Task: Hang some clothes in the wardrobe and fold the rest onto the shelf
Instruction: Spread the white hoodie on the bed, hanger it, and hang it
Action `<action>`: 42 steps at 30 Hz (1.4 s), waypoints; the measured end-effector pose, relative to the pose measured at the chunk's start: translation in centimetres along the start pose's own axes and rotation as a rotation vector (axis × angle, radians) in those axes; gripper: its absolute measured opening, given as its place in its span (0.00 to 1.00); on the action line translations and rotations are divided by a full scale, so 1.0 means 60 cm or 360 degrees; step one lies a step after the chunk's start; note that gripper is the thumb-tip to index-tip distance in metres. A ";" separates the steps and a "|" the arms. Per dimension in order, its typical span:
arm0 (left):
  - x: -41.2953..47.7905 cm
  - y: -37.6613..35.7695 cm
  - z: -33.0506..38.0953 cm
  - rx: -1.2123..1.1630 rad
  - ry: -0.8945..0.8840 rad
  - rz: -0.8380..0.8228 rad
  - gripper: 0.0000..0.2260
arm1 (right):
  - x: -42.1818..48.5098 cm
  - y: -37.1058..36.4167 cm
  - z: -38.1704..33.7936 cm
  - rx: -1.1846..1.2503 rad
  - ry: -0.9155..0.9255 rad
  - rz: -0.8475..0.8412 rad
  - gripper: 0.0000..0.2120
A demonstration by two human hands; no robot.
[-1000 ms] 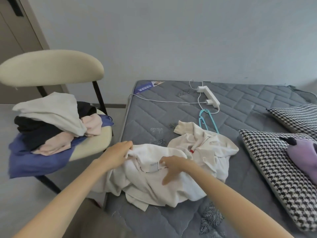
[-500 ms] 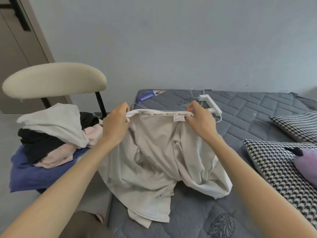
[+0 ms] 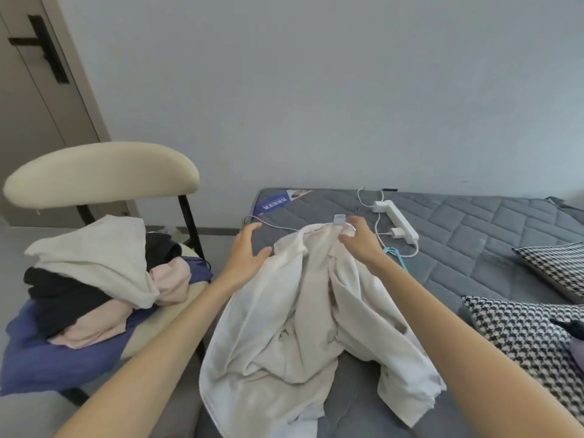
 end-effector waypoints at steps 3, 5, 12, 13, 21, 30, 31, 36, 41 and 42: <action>-0.061 -0.010 -0.134 0.0153 0.0380 -0.0054 0.26 | -0.047 -0.073 0.031 -0.0204 0.0113 -0.0236 0.15; -0.113 -0.013 -0.205 0.0272 0.0624 -0.0116 0.29 | -0.087 -0.129 0.055 -0.0213 0.0140 -0.0443 0.12; -0.286 -0.083 -0.346 0.0318 0.1366 -0.0857 0.54 | -0.241 -0.255 0.203 -0.0663 0.0092 -0.1203 0.18; -0.304 -0.092 -0.346 0.0288 0.1417 -0.0890 0.54 | -0.258 -0.262 0.221 -0.0718 0.0101 -0.1259 0.25; -0.352 -0.126 -0.314 -0.0150 0.1406 -0.0740 0.35 | -0.303 -0.279 0.273 -0.0962 0.0416 -0.0862 0.13; -0.222 0.070 -0.165 -0.0434 0.0590 0.0119 0.16 | -0.288 -0.232 0.048 -0.0094 0.0397 -0.0700 0.17; -0.221 0.074 -0.167 -0.0407 0.0571 0.0108 0.18 | -0.288 -0.233 0.042 -0.0103 0.0414 -0.0715 0.17; -0.259 0.022 -0.211 0.0284 0.0677 -0.0263 0.27 | -0.313 -0.239 0.136 -0.0345 0.0202 -0.1072 0.17; -0.309 -0.106 -0.165 0.0690 0.0437 -0.0659 0.24 | -0.319 -0.181 0.251 -0.0456 -0.0017 -0.0886 0.11; -0.317 -0.136 -0.146 0.0697 0.0333 -0.0718 0.24 | -0.316 -0.169 0.274 -0.0578 -0.0031 -0.0848 0.09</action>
Point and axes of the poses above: each hand's wrist, its own x-axis towards the middle knuckle, its own y-axis out of the back of the hand, z = x × y, the point moved 9 cm from there along x, towards the middle knuckle, and after that the axes turned 3 degrees about y, right-handed, at the moved point
